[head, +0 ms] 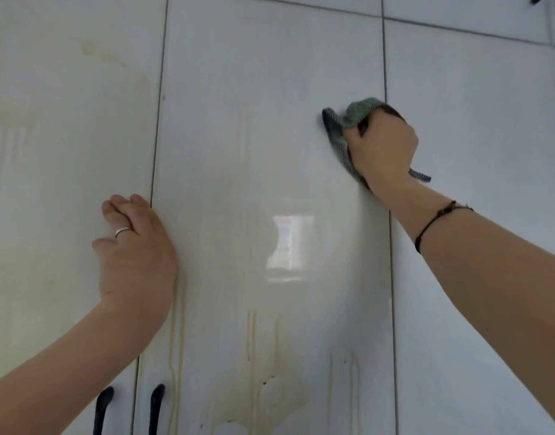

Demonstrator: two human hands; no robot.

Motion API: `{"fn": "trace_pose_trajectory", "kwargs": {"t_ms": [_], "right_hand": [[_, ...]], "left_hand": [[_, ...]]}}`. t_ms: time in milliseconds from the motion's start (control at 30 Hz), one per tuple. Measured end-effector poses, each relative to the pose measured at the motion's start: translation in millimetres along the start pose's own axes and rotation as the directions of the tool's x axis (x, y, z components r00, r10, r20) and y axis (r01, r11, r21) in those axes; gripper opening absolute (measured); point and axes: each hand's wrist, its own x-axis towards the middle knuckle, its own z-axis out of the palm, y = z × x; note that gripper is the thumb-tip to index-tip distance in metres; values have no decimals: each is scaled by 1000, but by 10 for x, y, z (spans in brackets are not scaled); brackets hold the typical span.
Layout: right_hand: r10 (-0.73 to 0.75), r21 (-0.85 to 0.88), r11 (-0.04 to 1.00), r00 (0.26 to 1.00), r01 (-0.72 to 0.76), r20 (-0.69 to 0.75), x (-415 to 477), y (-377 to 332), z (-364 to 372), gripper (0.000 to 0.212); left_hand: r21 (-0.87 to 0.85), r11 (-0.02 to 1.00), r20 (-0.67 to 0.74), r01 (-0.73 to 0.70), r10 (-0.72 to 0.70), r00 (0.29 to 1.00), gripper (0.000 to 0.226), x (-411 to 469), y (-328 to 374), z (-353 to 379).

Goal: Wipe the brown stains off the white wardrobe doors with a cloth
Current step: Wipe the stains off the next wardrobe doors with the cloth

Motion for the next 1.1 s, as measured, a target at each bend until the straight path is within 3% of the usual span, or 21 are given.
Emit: {"fn": "trace_pose_trajectory", "kwargs": {"t_ms": [67,200,267,400,533,767,900,933,1000,1100], "right_hand": [[42,35,999,998,-40,-45,358,-26,93,55],[63,-79,995,998,-64,-6,494,26,171,32],[39,-92,995,999,-37,15,253,17,110,32],[-10,-58,998,996,15,89,-543,6,-124,53],[-132,14,991,969,132,209,-1649,26,-468,47],[-303,145,953,874,268,380,-3333,216,-867,27],[-498,207,867,766,454,407,-3418,329,-930,24],[-514,187,857,773,480,371,-3266,362,-887,24],[-438,113,899,856,424,274,-2833,393,-763,30],[-106,-22,994,978,111,181,-2310,302,-608,45]], "left_hand": [[-12,1000,8,-19,19,1000,58,-18,-29,-11],[-80,993,2,-92,92,996,54,-52,-163,17],[-132,985,-1,-114,115,993,54,-124,-213,27],[-248,963,20,-104,113,993,56,-272,-208,37],[-333,938,34,-99,117,993,54,-533,-177,136],[-517,850,-13,-100,110,994,59,-1147,-152,460],[-581,804,-17,-126,142,990,61,-1505,-209,664],[-592,794,-23,-140,157,987,60,-1591,-233,735],[-607,773,-56,-185,191,980,56,-1715,-272,863],[-636,740,-101,-221,204,974,54,-1802,-291,972]]}}
